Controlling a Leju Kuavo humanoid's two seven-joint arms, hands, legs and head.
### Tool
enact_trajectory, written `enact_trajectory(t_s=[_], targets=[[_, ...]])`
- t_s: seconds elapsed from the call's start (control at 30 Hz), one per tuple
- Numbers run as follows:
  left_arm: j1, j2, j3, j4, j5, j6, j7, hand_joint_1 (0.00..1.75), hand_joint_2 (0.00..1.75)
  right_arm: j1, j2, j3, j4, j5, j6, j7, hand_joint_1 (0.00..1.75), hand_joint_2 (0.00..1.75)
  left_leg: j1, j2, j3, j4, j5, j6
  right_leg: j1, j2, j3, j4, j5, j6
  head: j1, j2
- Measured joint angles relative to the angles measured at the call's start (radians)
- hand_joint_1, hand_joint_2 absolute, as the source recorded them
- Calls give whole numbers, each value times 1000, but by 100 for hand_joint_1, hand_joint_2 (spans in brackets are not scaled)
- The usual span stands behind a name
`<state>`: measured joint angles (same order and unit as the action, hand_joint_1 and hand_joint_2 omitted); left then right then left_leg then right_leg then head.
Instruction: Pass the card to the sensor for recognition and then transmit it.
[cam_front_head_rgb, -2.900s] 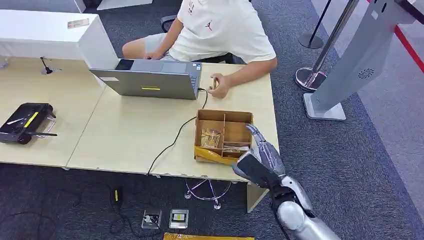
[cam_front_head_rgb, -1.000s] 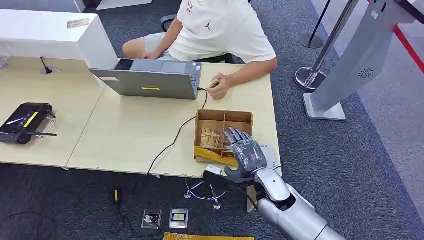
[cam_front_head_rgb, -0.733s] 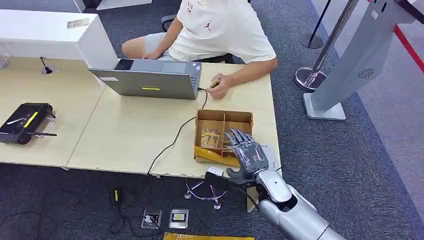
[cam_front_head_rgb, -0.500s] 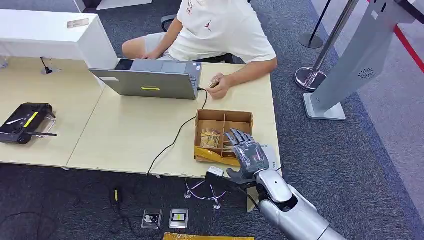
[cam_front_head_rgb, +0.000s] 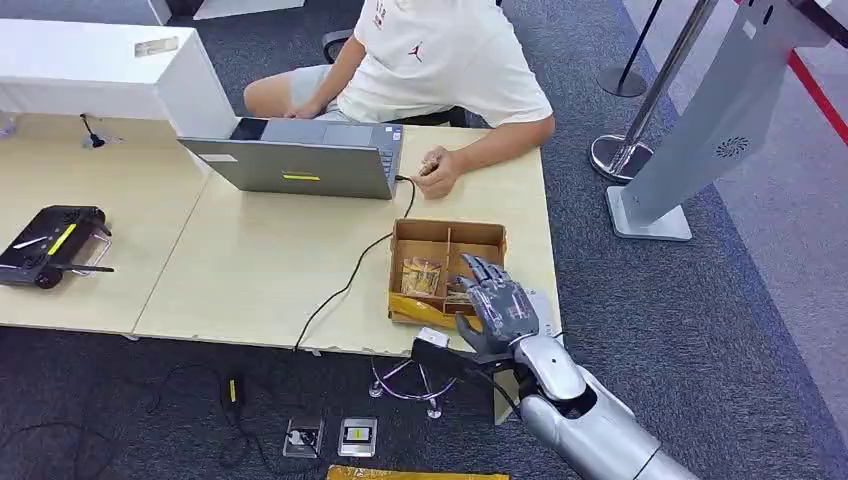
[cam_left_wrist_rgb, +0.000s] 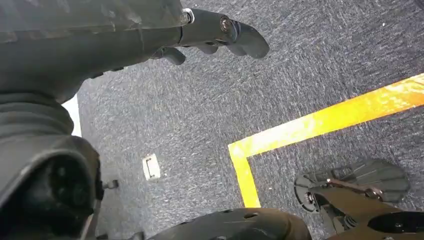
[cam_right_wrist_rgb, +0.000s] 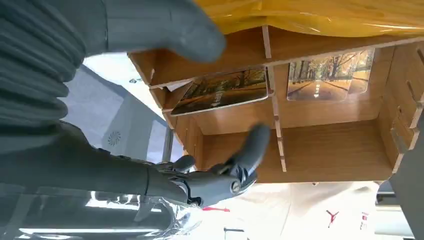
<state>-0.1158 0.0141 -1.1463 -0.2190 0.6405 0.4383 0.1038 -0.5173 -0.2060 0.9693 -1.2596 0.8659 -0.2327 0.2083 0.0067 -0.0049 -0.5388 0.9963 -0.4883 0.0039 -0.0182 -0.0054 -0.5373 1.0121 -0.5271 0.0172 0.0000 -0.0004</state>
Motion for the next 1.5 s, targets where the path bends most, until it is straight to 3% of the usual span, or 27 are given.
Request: enact_trajectory(t_s=[0.9, 1.17, 1.5], targets=[[0, 0, 0, 0, 5, 6, -3, 0, 0, -1, -7, -9, 24, -33, -23, 12, 175, 175, 0, 0, 0, 0, 0, 0, 0, 0, 0, 0, 0, 0, 0, 0], [0, -1, 0, 0, 0, 8, -3, 0, 0, 11, -12, -37, 20, 28, -135, 11, 175, 175, 0, 1, 0, 0, 0, 0, 0, 0, 0, 0, 0, 0, 0, 0], [0, -5, 0, 0, 6, 16, -12, 0, 0, -34, -20, -125, -69, 68, -178, 51, 175, 175, 0, 1, 0, 0, 0, 0, 0, 0, 0, 0, 0, 0, 0, 0]])
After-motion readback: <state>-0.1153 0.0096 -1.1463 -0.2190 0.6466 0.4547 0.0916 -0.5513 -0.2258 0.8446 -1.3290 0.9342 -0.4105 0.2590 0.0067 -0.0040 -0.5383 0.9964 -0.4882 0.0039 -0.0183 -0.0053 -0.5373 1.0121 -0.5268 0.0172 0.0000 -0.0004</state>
